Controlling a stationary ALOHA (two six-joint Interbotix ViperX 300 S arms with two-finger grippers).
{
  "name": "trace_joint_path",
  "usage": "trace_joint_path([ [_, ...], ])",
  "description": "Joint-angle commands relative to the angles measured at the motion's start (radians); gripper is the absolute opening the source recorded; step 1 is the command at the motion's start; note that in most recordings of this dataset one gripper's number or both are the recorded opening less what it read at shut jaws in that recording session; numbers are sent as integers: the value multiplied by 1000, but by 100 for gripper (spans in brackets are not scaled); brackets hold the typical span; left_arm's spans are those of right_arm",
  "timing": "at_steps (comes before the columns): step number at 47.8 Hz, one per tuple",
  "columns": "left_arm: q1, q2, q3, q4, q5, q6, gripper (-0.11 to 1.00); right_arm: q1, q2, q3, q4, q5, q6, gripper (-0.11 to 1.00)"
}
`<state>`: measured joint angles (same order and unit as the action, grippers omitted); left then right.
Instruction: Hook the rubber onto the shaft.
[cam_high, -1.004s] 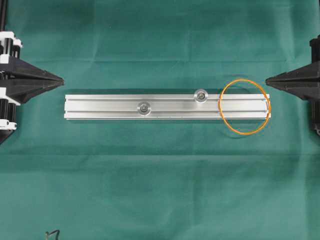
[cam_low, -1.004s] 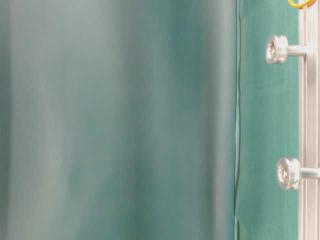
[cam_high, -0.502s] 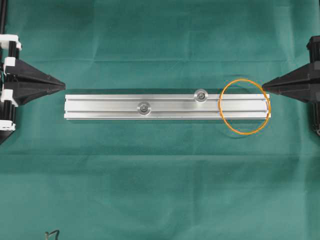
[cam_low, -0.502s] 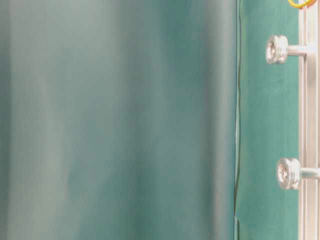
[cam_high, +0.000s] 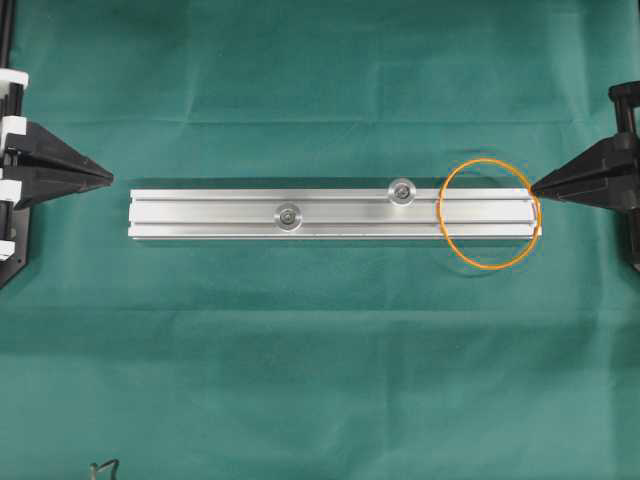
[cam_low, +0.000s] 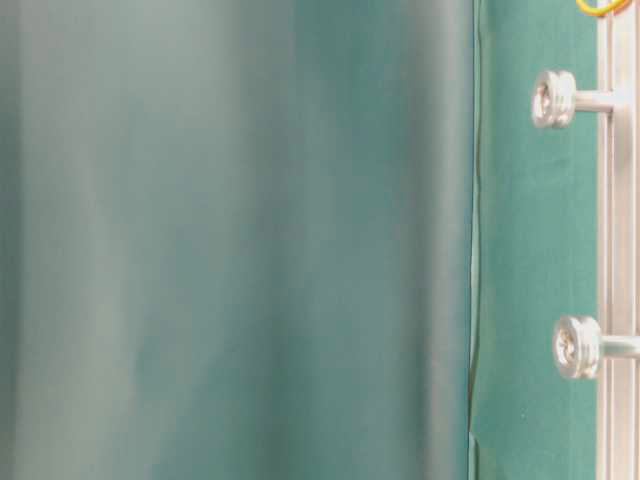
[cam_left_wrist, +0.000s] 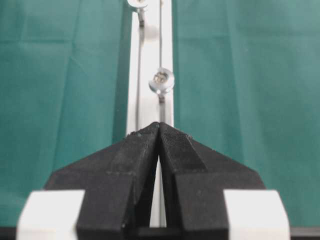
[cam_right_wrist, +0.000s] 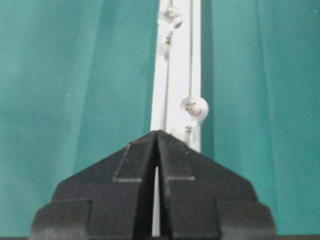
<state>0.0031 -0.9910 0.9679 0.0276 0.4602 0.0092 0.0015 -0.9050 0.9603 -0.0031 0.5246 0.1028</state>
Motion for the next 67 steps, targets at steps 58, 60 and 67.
trace_joint_path([
  [58, 3, 5, -35, 2, -5, 0, 0, 2, 64, -140, -23, 632, 3, 2],
  [60, 3, 5, -37, 2, -5, 2, 0, 2, 64, -140, -23, 632, 3, 2],
  [67, 3, 5, -40, 2, -5, 2, 0, 2, 64, -140, -25, 630, 3, 2],
])
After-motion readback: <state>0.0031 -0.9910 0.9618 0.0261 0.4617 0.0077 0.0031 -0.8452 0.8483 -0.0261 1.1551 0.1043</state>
